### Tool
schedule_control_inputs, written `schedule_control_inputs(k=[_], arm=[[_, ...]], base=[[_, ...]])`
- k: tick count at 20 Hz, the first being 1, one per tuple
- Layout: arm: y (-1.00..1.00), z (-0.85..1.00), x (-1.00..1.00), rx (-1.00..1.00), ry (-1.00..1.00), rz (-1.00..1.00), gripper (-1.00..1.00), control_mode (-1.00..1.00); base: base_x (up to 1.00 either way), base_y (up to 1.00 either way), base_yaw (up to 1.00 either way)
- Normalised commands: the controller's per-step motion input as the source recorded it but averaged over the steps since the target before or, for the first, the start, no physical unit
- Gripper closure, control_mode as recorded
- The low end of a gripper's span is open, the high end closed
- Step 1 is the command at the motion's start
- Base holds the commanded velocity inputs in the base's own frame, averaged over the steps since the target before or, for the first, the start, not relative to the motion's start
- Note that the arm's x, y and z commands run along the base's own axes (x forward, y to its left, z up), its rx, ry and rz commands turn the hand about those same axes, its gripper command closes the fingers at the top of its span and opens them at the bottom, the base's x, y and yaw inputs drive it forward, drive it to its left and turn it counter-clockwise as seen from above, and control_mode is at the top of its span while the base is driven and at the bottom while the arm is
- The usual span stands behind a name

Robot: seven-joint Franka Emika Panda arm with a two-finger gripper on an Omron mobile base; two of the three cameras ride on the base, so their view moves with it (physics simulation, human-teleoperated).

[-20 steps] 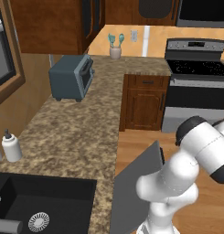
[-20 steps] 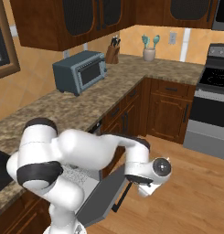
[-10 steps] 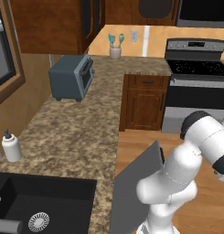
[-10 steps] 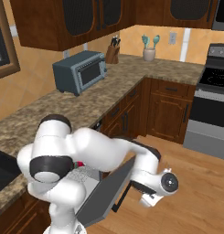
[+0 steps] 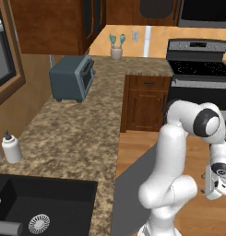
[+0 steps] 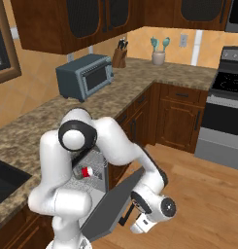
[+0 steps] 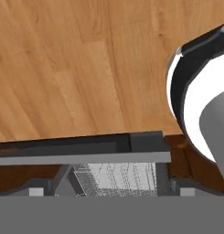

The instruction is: Pick up the cup and bowl from the counter, place them in the dishwasher, and close the dishwasher door.

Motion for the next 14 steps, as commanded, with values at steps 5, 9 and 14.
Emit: schedule_control_inputs(k=[5, 9, 14], arm=[[-0.26, -0.06, -0.75, 0.34, -0.06, 0.22, -1.00, -1.00], [-0.08, 0.03, -0.76, 0.32, -0.24, 0.22, -1.00, -1.00], [0.01, 0.00, -0.26, 0.35, -0.14, 0.28, -1.00, -1.00]], base=[[0.00, 0.00, 0.00], [0.00, 0.00, 0.00], [0.00, 0.00, 0.00]])
